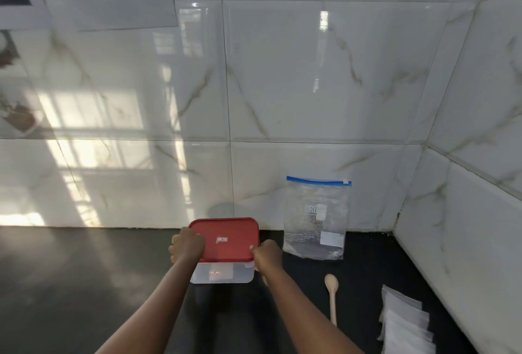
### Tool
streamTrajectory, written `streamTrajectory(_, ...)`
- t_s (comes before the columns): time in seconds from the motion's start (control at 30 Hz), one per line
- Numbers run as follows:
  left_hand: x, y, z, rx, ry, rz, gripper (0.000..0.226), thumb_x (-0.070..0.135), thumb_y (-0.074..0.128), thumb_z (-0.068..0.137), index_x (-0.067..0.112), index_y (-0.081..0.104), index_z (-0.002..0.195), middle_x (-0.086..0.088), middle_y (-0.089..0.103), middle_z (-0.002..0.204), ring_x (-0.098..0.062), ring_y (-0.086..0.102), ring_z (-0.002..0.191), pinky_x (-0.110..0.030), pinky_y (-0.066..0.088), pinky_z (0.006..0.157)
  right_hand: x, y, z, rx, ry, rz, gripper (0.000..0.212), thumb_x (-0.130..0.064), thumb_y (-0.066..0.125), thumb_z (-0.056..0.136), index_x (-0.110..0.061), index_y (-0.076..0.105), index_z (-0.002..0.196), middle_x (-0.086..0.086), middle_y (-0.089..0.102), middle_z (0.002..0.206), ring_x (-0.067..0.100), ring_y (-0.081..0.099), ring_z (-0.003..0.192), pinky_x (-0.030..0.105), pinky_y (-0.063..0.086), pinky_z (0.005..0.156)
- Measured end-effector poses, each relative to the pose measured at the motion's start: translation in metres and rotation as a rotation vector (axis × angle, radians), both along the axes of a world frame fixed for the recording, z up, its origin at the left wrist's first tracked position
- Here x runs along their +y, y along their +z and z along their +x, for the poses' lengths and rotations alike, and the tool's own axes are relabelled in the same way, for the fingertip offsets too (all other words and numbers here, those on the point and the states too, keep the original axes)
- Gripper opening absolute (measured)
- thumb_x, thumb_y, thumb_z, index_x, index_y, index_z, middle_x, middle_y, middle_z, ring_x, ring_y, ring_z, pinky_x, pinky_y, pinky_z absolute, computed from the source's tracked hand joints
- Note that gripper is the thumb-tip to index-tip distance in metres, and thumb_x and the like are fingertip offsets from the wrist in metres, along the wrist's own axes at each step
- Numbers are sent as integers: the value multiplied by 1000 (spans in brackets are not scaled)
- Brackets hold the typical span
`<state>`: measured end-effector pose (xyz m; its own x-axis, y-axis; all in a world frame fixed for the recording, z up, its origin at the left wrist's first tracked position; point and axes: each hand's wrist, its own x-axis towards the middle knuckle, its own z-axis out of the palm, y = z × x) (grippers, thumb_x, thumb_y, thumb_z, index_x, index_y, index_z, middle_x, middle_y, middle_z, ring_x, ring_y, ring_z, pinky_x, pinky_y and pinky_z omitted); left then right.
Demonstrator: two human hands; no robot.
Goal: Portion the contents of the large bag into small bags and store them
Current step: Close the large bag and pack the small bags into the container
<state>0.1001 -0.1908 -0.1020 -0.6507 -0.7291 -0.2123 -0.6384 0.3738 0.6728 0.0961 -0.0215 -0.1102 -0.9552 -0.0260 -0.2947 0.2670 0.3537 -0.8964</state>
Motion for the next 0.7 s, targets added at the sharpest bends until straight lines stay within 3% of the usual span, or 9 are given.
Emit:
streamTrajectory(0.07, 7, -1, 13, 67, -29, 25, 32, 12, 44, 86, 4, 50, 116, -21, 53, 117, -39, 50, 109, -43, 43, 90, 13, -1, 12, 0, -60, 4, 20, -10, 48, 93, -13, 46, 74, 3, 52, 81, 14, 55, 73, 29, 53, 69)
streamTrajectory(0.17, 25, -5, 30, 136, -82, 51, 32, 15, 45, 84, 5, 58, 111, -18, 59, 108, -35, 55, 100, -40, 47, 84, 36, -3, 28, -13, -128, -2, 14, -5, 47, 89, -10, 47, 77, 9, 57, 88, 23, 63, 85, 38, 56, 80)
streamTrajectory(0.4, 69, -6, 69, 256, -185, 131, 26, 13, 46, 87, 7, 63, 105, -10, 63, 97, -24, 55, 85, -31, 41, 71, 85, -3, 68, 9, -248, 55, 10, -2, 45, 83, -4, 50, 75, 11, 48, 77, 26, 56, 77, 54, 55, 80)
streamTrajectory(0.47, 77, -7, 77, 259, -202, 141, 30, 17, 48, 88, 7, 61, 113, -10, 63, 102, -24, 55, 89, -32, 43, 73, 95, -5, 76, 14, -259, 51, 8, -5, 46, 80, -5, 49, 73, 20, 52, 95, 32, 62, 81, 51, 58, 70)
streamTrajectory(0.53, 81, -11, 85, 250, -215, 154, 37, 22, 50, 88, 9, 57, 121, -12, 62, 112, -27, 57, 99, -36, 48, 83, 104, -5, 84, 8, -245, 55, 5, -7, 47, 81, -4, 51, 83, 18, 52, 111, 32, 64, 85, 39, 60, 56)
streamTrajectory(0.63, 84, -18, 97, 258, -230, 152, 39, 23, 49, 91, 9, 54, 127, -13, 62, 118, -28, 56, 107, -38, 47, 92, 114, -3, 97, -69, -224, -8, 25, -3, 45, 83, -3, 43, 108, 15, 54, 104, 24, 62, 82, 28, 55, 47)
streamTrajectory(0.7, 85, -21, 106, 273, -216, 164, 37, 25, 44, 95, 7, 55, 125, -13, 62, 118, -27, 56, 107, -33, 44, 87, 118, 1, 105, -100, -210, -12, 26, -1, 42, 82, -7, 38, 107, 12, 54, 95, 21, 60, 78, 28, 55, 50)
